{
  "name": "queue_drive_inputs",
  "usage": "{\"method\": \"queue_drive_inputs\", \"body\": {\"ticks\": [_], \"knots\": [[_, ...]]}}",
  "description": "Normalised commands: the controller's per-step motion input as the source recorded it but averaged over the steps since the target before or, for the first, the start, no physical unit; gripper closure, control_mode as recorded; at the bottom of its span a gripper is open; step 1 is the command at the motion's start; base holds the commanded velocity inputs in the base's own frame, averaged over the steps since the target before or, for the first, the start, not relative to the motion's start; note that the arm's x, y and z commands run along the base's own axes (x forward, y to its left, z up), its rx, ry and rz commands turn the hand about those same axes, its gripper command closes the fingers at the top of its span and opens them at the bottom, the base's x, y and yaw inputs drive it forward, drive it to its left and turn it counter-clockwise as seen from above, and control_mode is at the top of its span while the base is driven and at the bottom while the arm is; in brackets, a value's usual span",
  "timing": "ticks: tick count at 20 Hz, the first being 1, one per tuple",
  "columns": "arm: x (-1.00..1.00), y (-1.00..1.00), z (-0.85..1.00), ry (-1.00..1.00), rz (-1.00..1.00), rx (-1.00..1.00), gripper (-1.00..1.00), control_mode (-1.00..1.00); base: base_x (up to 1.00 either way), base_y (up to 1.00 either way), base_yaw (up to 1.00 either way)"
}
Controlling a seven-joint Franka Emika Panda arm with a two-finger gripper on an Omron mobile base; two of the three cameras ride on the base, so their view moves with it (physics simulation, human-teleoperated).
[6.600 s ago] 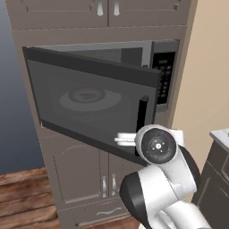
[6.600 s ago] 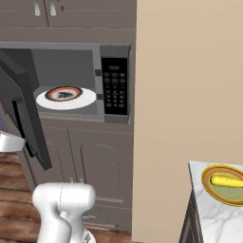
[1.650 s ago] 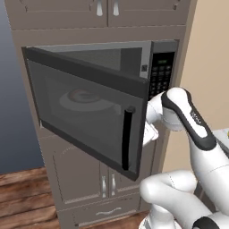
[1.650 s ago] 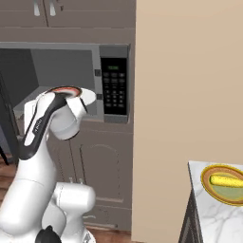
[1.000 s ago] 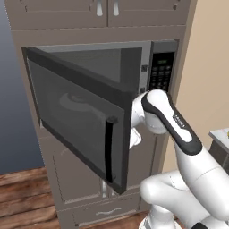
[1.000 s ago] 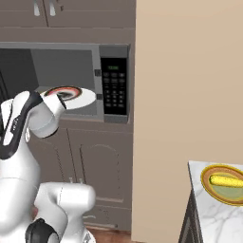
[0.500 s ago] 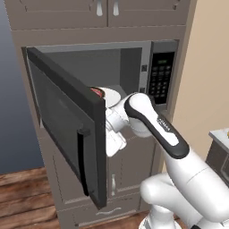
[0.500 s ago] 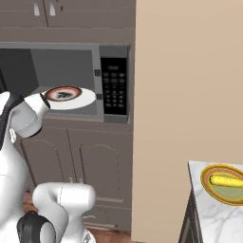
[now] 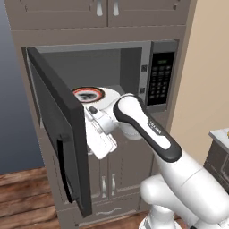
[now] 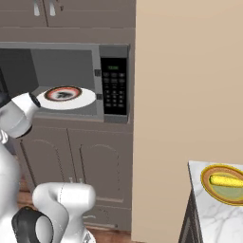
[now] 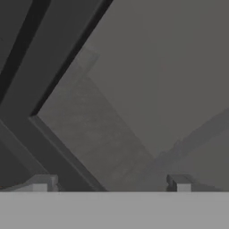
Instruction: Pick the corn from the counter and place it in the microwave. Then turn on the microwave.
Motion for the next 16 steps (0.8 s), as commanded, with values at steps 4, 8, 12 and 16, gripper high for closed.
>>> {"method": "queue_drive_inputs", "body": {"ticks": [4, 8, 12, 16], "knots": [[-0.03, 0.13, -0.03, -0.09, -0.05, 0.01, -1.0, -1.0, 0.0, 0.0, 0.0], [-0.01, 0.22, -0.06, -0.09, -0.08, 0.0, -1.0, -1.0, 0.0, 0.0, 0.0], [0.0, 0.19, -0.05, -0.08, -0.09, 0.01, -1.0, -1.0, 0.0, 0.0, 0.0], [0.0, 0.17, -0.04, -0.07, -0.09, 0.02, -1.0, -1.0, 0.0, 0.0, 0.0]]}}
